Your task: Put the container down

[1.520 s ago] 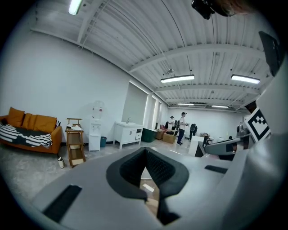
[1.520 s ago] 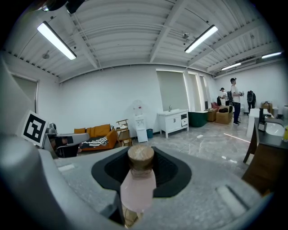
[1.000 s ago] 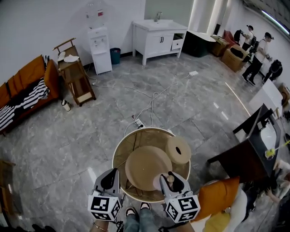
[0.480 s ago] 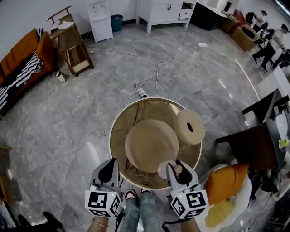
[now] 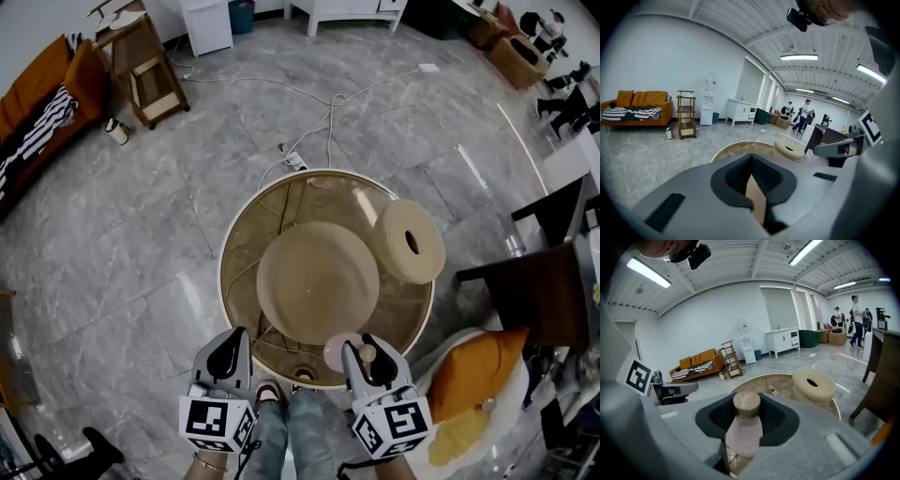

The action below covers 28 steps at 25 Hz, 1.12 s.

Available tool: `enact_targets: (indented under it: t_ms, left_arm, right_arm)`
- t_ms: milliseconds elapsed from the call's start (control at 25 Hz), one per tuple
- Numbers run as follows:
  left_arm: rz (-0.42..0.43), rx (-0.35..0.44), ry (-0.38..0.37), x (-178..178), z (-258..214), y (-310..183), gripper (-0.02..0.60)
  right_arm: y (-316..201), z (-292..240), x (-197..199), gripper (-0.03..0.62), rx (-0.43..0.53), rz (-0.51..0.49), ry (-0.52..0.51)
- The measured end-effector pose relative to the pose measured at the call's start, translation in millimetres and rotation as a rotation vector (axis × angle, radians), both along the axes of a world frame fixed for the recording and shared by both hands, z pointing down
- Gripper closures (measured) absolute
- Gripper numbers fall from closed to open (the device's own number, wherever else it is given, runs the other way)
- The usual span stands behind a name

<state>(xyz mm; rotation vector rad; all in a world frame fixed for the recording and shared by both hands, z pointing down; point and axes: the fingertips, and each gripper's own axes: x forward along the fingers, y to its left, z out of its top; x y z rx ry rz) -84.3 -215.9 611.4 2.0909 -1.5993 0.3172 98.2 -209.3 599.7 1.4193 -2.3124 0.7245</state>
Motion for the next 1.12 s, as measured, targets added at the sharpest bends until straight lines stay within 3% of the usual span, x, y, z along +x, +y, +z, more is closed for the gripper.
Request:
enact_targets:
  t_ms: [560, 1120]
  left_arm:
    - [-0.022, -0.045, 0.011, -9.9, 26.2, -6.4, 0.586]
    - [-0.028, -0.09, 0.003, -19.8, 44.1, -8.9, 0.586]
  right_arm:
    - [-25.2, 35.1, -11.1, 0.459, -0.012, -0.04, 0.046]
    - [-84.6, 75.0, -24.4, 0.459, -0.005, -0.047, 0.114]
